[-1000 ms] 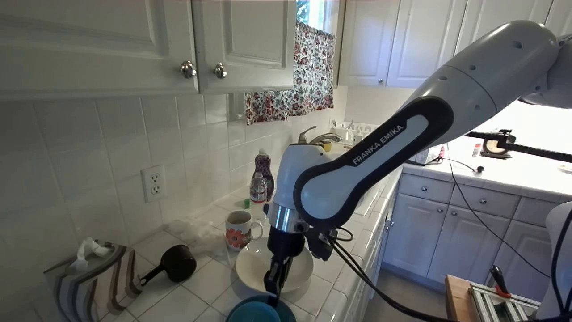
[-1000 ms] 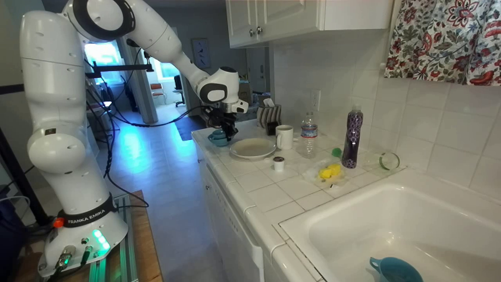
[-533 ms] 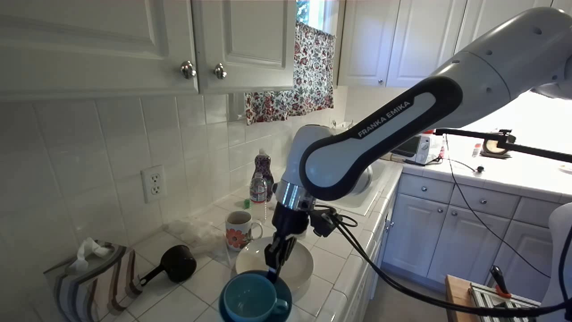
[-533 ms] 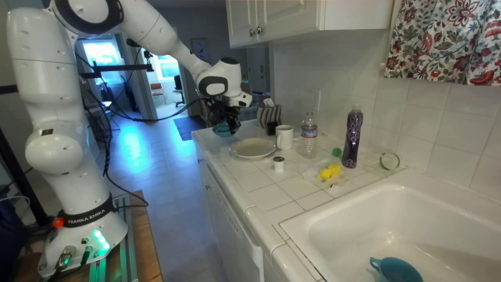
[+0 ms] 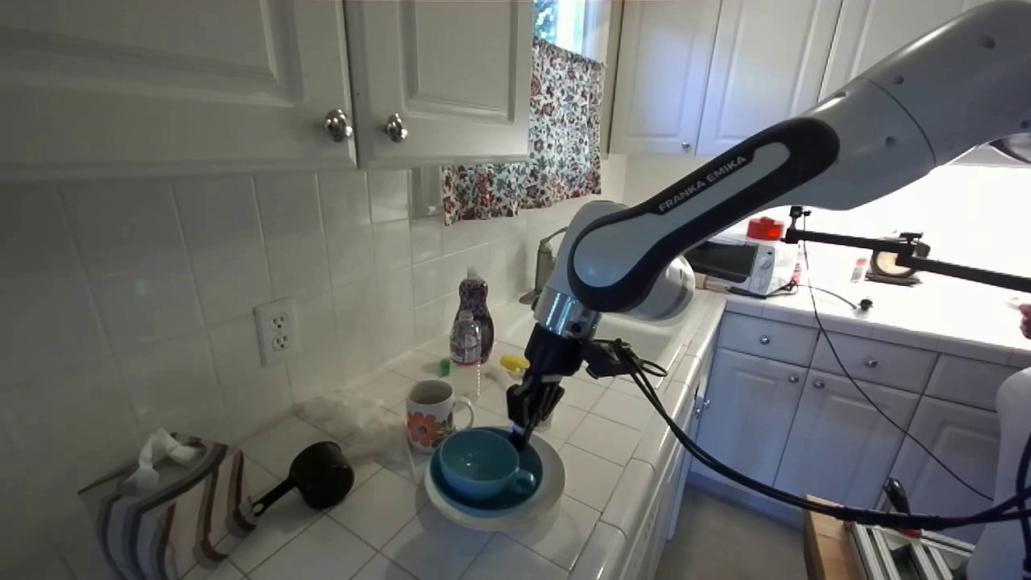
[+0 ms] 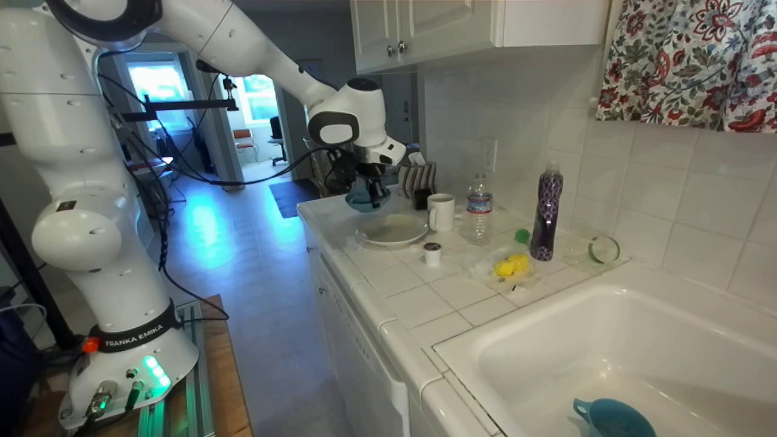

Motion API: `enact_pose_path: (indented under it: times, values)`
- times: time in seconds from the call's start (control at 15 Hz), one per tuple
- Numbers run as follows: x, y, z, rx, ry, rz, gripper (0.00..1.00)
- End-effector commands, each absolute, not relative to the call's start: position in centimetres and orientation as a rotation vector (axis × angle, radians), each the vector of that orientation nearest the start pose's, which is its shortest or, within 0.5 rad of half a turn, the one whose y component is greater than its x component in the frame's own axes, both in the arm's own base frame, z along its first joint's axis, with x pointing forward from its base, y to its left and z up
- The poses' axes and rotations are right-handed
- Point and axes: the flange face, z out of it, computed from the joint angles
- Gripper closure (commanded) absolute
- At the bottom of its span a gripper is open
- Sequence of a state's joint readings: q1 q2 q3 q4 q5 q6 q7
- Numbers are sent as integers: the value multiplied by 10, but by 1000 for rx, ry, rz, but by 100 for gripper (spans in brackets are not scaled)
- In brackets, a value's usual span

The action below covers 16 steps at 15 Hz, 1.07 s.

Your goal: Put the blue bowl and cup cup on the white plate

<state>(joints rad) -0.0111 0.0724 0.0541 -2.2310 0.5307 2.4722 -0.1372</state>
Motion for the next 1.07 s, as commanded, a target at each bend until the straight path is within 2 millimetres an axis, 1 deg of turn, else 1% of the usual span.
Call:
enact_pose_path:
  times: [0.0, 0.13, 0.27, 0.53, 1.0]
  values:
    - [540, -15, 361, -2705, 464, -284, 99]
    - [541, -33, 358, -2686, 534, -287, 99]
    - [542, -45, 354, -2666, 587, -278, 99]
    - [547, -54, 343, -2638, 669, -251, 99]
    - [552, -67, 315, -2625, 812, -161, 99]
